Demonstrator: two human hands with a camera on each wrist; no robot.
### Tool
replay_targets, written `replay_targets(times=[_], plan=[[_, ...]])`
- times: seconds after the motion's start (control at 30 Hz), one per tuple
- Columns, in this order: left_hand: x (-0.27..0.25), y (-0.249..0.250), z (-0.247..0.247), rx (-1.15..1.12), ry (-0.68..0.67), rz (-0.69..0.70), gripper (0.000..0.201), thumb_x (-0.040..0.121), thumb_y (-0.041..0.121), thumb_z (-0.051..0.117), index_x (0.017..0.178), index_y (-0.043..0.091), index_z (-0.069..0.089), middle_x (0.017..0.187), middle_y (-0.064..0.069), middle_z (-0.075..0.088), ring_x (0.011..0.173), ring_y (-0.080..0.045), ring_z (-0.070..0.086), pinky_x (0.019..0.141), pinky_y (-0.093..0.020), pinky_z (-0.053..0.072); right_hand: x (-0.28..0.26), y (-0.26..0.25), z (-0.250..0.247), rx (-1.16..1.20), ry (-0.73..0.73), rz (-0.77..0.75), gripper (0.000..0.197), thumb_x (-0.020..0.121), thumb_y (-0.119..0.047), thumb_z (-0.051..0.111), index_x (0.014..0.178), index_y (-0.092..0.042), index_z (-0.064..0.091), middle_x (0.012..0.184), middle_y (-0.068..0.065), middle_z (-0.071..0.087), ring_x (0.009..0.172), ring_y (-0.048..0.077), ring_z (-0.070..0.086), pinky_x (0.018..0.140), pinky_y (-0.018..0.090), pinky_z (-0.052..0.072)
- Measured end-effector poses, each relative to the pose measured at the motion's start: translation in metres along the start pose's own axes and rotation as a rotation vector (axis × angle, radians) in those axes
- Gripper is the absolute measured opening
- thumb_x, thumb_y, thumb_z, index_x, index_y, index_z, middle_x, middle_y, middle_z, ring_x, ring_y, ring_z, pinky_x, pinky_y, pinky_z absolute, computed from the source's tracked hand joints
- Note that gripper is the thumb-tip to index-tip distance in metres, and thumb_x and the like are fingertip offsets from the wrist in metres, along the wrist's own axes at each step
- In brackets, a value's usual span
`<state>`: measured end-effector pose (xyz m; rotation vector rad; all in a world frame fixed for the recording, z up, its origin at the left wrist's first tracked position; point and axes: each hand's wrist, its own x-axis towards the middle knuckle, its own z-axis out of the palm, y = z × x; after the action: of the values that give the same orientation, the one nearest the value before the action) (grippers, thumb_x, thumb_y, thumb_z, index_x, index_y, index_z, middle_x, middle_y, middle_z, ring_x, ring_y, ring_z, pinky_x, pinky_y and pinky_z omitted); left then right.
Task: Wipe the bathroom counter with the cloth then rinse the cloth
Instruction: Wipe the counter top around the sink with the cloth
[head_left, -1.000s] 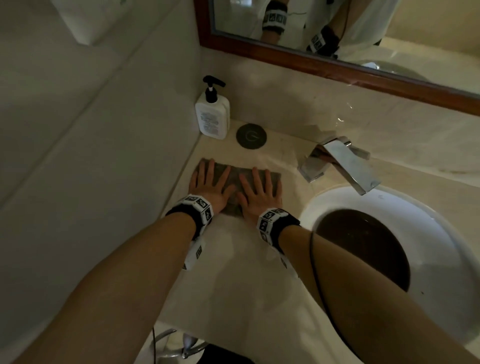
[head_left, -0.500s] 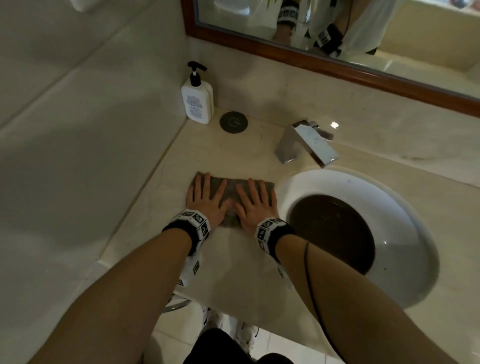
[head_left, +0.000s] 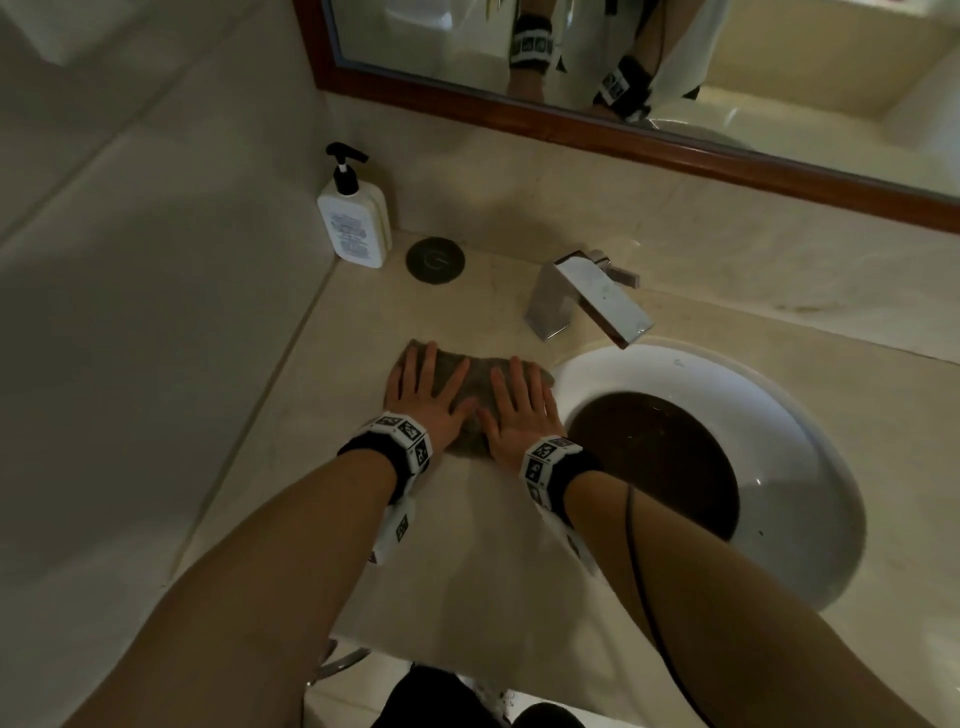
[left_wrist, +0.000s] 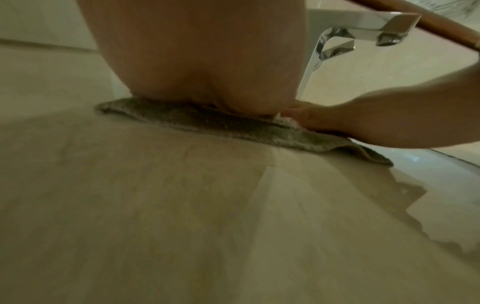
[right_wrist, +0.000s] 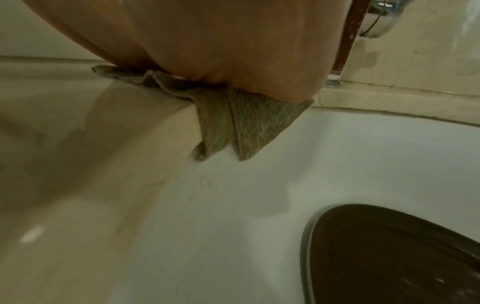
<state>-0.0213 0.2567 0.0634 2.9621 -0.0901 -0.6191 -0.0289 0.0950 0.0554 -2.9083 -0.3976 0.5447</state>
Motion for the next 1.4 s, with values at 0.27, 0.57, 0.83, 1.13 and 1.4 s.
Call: replay_targets(times=[0.27, 0.57, 0.83, 1.13, 1.4], plan=[[0.046, -0.016, -0.021, 0.028, 0.022, 0.097, 0.063, 0.096, 0.062, 0.015, 0.149, 0.041, -0.01, 0.158, -0.007, -0.025, 0.144, -0.029, -0.025, 0.118, -0.043, -0.012, 0.029, -0.011, -0.021, 0.023, -0.024, 0.143, 0.067, 0.098, -0.058, 0.013, 0.154, -0.026, -0.008, 0.161, 0.007, -0.018, 0.146, 0.034, -0.019, 0.118, 0.049, -0.011], [0.054, -0.066, -0.025, 0.039, 0.057, 0.019, 0.063, 0.095, 0.063, 0.015, 0.149, 0.042, -0.009, 0.158, -0.007, -0.023, 0.144, -0.031, -0.024, 0.118, -0.046, -0.01, 0.068, -0.051, -0.026, -0.015, -0.021, 0.111, 0.066, 0.097, -0.06, 0.014, 0.153, -0.031, -0.006, 0.161, 0.003, -0.018, 0.146, 0.032, -0.02, 0.117, 0.051, -0.012], [0.022, -0.107, -0.018, 0.041, 0.039, -0.102, 0.063, 0.095, 0.062, 0.014, 0.149, 0.042, -0.012, 0.157, -0.006, -0.027, 0.143, -0.031, -0.026, 0.118, -0.046, -0.011, 0.066, -0.097, -0.019, 0.022, -0.057, 0.016, 0.063, 0.098, -0.059, 0.015, 0.153, -0.035, -0.004, 0.16, 0.0, -0.02, 0.145, 0.03, -0.024, 0.115, 0.055, -0.014], [-0.046, -0.111, 0.011, -0.007, 0.095, -0.218, 0.064, 0.095, 0.062, 0.018, 0.15, 0.04, -0.007, 0.159, -0.009, -0.019, 0.145, -0.034, -0.019, 0.118, -0.046, -0.01, 0.019, -0.116, 0.003, -0.035, -0.082, -0.127, 0.063, 0.098, -0.058, 0.015, 0.153, -0.035, -0.004, 0.16, 0.0, -0.021, 0.145, 0.031, -0.024, 0.115, 0.056, -0.014], [-0.122, -0.072, 0.039, -0.048, 0.041, -0.327, 0.064, 0.096, 0.061, 0.014, 0.149, 0.038, -0.014, 0.157, -0.008, -0.026, 0.144, -0.033, -0.024, 0.118, -0.046, -0.011, -0.048, -0.103, 0.021, -0.138, -0.116, -0.225, 0.063, 0.098, -0.06, 0.01, 0.153, -0.036, -0.01, 0.159, -0.001, -0.023, 0.145, 0.031, -0.024, 0.115, 0.055, -0.015]])
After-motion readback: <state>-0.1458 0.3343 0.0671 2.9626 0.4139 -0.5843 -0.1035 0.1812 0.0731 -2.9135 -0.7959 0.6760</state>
